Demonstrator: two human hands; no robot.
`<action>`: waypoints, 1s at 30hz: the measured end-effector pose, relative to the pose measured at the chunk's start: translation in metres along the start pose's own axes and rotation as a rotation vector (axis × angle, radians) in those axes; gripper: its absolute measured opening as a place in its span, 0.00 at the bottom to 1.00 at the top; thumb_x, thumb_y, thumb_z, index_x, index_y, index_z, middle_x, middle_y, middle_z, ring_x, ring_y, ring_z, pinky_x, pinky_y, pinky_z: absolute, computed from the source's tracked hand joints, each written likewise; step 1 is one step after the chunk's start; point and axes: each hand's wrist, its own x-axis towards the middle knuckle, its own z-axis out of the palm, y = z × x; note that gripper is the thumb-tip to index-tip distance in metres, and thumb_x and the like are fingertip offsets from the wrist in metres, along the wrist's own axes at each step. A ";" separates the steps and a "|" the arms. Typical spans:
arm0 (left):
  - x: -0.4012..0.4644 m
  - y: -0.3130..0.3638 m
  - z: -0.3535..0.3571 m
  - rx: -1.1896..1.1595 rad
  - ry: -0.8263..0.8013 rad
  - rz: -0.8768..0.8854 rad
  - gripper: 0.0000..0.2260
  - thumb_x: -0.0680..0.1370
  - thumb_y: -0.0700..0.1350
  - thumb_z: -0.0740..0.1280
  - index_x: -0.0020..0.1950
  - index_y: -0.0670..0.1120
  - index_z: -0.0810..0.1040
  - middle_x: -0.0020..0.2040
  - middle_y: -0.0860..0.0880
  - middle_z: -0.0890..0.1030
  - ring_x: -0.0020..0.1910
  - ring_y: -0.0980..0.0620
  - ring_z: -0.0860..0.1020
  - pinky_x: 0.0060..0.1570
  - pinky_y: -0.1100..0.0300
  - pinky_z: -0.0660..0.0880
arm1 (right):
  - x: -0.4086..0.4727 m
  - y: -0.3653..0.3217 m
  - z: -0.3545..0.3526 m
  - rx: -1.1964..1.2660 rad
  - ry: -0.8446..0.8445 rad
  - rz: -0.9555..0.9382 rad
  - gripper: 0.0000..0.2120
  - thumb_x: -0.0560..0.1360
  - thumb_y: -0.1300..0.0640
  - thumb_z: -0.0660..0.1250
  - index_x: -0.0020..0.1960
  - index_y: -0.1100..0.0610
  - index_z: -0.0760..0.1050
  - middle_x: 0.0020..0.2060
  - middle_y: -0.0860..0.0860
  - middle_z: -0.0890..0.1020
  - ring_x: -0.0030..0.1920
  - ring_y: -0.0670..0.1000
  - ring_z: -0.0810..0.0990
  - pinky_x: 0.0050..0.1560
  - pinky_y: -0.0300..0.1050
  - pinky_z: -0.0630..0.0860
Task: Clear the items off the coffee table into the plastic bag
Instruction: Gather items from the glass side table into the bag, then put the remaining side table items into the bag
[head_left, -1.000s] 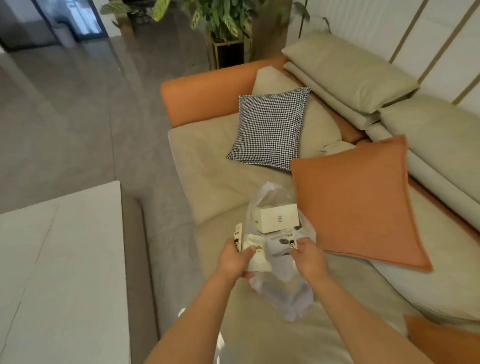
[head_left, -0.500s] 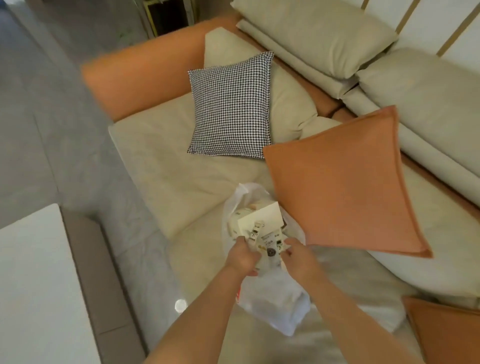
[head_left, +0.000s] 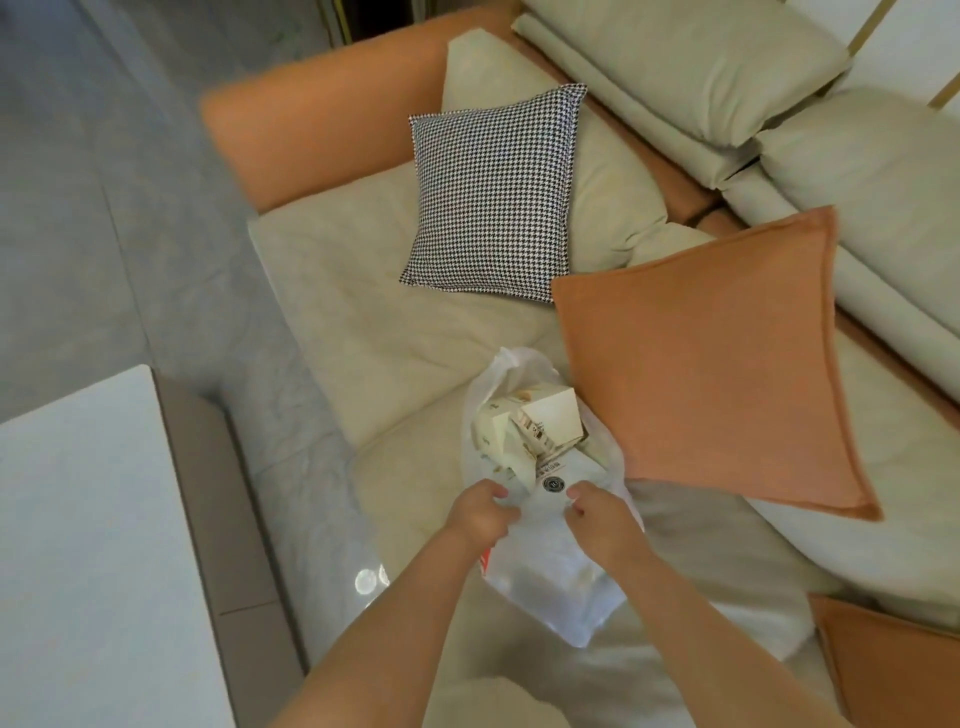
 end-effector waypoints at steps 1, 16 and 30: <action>-0.008 -0.001 0.000 0.011 0.012 0.012 0.16 0.75 0.38 0.67 0.63 0.39 0.72 0.36 0.48 0.73 0.30 0.51 0.73 0.30 0.61 0.68 | -0.004 -0.001 -0.001 -0.007 -0.001 -0.020 0.18 0.79 0.60 0.57 0.69 0.57 0.69 0.55 0.56 0.80 0.51 0.52 0.77 0.46 0.39 0.68; -0.154 -0.111 0.012 0.107 0.212 -0.003 0.17 0.76 0.47 0.68 0.63 0.43 0.75 0.59 0.41 0.79 0.56 0.44 0.79 0.53 0.60 0.74 | -0.103 -0.020 0.060 -0.264 -0.191 -0.373 0.12 0.76 0.58 0.60 0.58 0.58 0.75 0.54 0.56 0.81 0.57 0.56 0.78 0.56 0.45 0.74; -0.289 -0.322 0.012 0.093 0.385 -0.306 0.18 0.79 0.54 0.58 0.62 0.44 0.74 0.63 0.45 0.77 0.62 0.45 0.75 0.57 0.56 0.71 | -0.224 -0.049 0.218 -0.788 -0.468 -0.684 0.13 0.75 0.49 0.60 0.34 0.51 0.63 0.54 0.53 0.80 0.56 0.54 0.77 0.46 0.42 0.68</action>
